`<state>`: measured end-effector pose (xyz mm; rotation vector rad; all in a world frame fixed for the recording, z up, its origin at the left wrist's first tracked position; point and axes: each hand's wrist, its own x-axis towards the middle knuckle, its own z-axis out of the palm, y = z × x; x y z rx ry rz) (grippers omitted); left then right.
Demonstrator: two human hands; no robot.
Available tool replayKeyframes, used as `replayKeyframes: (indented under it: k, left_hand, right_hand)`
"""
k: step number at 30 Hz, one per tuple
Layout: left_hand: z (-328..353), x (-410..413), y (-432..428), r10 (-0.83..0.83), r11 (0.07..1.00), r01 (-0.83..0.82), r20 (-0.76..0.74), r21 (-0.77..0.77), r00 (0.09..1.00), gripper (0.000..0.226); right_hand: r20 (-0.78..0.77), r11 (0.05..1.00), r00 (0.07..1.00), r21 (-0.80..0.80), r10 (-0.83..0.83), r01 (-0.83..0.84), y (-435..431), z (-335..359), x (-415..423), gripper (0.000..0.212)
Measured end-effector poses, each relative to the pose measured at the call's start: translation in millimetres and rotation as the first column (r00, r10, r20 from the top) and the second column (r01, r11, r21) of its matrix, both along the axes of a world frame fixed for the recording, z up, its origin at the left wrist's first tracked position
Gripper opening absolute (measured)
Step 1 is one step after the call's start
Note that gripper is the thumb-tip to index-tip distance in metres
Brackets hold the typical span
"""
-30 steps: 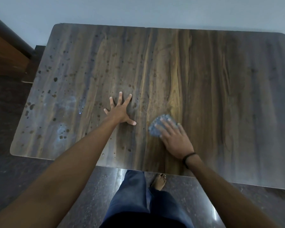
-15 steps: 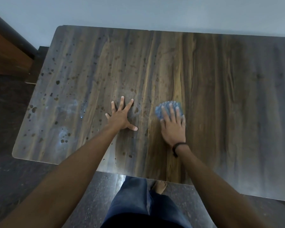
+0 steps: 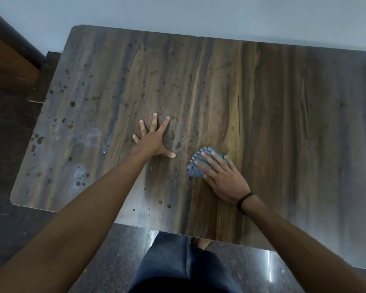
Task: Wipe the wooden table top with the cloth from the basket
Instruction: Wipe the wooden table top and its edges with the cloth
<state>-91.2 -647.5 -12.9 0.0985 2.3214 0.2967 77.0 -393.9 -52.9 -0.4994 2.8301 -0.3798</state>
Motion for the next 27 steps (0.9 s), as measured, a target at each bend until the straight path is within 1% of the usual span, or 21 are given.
replayKeyframes:
  k: [1, 2, 3, 5, 6, 7, 8, 11, 12, 13, 14, 15, 17, 18, 19, 20, 22, 23, 24, 25, 27]
  left_hand:
    - [-1, 0, 0, 0.000, 1.000, 0.000, -0.002, 0.005, 1.000, 0.140]
    - [-1, 1, 0, 0.000, 1.000, 0.000, -0.006, 0.012, 1.000, 0.140]
    - [-2, 1, 0, 0.001, 1.000, -0.001, -0.011, 0.019, 1.000, 0.139]
    - [-2, 3, -3, 0.005, 1.000, -0.004, -0.019, 0.026, 1.000, 0.139]
    - [-2, 3, -4, 0.008, 1.000, -0.007, -0.019, 0.024, 1.000, 0.139]
    - [-2, 2, -4, 0.009, 1.000, -0.009, -0.015, 0.021, 1.000, 0.140]
    - [-3, 2, -4, 0.009, 1.000, -0.009, -0.012, 0.020, 1.000, 0.140]
    - [-5, 1, -4, 0.010, 1.000, -0.009, -0.020, 0.021, 1.000, 0.141]
    - [-5, 0, -3, 0.013, 1.000, -0.013, -0.021, 0.019, 1.000, 0.141]
    - [-4, 0, -2, 0.015, 1.000, -0.015, -0.021, 0.017, 1.000, 0.142]
    - [-4, 0, -2, 0.014, 1.000, -0.014, -0.018, 0.016, 1.000, 0.142]
    - [-4, -1, -1, 0.011, 1.000, -0.011, -0.012, 0.016, 1.000, 0.143]
    - [-3, -1, 0, 0.011, 1.000, -0.012, 0.005, 0.014, 1.000, 0.143]
    - [-2, -1, -1, 0.012, 1.000, -0.012, 0.009, 0.012, 1.000, 0.144]
    - [-2, 0, -1, 0.010, 1.000, -0.011, 0.009, 0.011, 1.000, 0.144]
    - [-2, 1, -2, 0.008, 1.000, -0.008, 0.006, 0.012, 1.000, 0.144]
    - [-2, 2, -3, 0.004, 1.000, -0.004, 0.002, 0.019, 1.000, 0.144]
    - [-2, 2, -3, -0.002, 1.000, 0.002, 0.001, 0.027, 1.000, 0.144]
    - [-3, 2, -3, -0.008, 0.999, 0.008, -0.003, 0.034, 1.000, 0.144]
    - [-4, 2, -3, -0.008, 0.999, 0.008, -0.007, 0.036, 1.000, 0.143]
    - [-3, 0, -3, -0.004, 1.000, 0.004, -0.007, 0.031, 1.000, 0.143]
  right_hand:
    - [-0.012, 1.000, 1.000, 0.011, -0.025, 0.025, 10, -2, -18, 0.054]
    - [-0.021, 0.993, 0.993, 0.023, -0.112, 0.113, 18, -3, -40, 0.054]
    - [-0.014, 0.968, 0.968, 0.011, -0.250, 0.250, 25, -2, -65, 0.053]
    - [0.052, 0.857, 0.857, -0.042, -0.512, 0.514, 35, 2, -100, 0.053]
    - [0.067, 0.817, 0.818, -0.058, -0.571, 0.574, 31, 3, -104, 0.053]
    - [0.065, 0.813, 0.815, -0.058, -0.576, 0.580, 23, 3, -97, 0.054]
    - [0.061, 0.844, 0.845, -0.048, -0.532, 0.535, 11, 2, -81, 0.055]
    - [0.044, 0.964, 0.963, -0.007, -0.266, 0.266, -5, 1, -18, 0.055]
    - [0.035, 0.980, 0.979, 0.012, -0.201, 0.200, 2, 0, -15, 0.055]
    - [0.032, 0.984, 0.983, 0.019, -0.179, 0.178, 12, 0, -25, 0.054]
    - [0.025, 0.977, 0.977, 0.020, -0.212, 0.211, 21, 0, -42, 0.054]
    - [0.030, 0.955, 0.955, 0.002, -0.296, 0.296, 28, 3, -62, 0.054]
    - [0.060, 0.860, 0.860, -0.044, -0.506, 0.509, 32, 6, -99, 0.053]
    - [0.077, 0.816, 0.819, -0.064, -0.569, 0.574, 27, 6, -106, 0.053]
    - [0.098, 0.804, 0.807, -0.075, -0.582, 0.589, 16, 5, -104, 0.053]
    - [0.108, 0.832, 0.835, -0.088, -0.539, 0.548, 3, 4, -93, 0.052]
    - [0.093, 0.915, 0.918, -0.092, -0.386, 0.394, -14, 1, -59, 0.052]
    - [0.077, 0.936, 0.938, -0.080, -0.338, 0.344, -12, 0, -48, 0.052]
    - [0.058, 0.941, 0.942, -0.063, -0.330, 0.334, -6, -1, -51, 0.051]
    - [0.049, 0.929, 0.931, -0.055, -0.362, 0.365, 3, -2, -66, 0.050]
    - [0.058, 0.864, 0.865, -0.044, -0.499, 0.502, 15, -1, -107, 0.051]
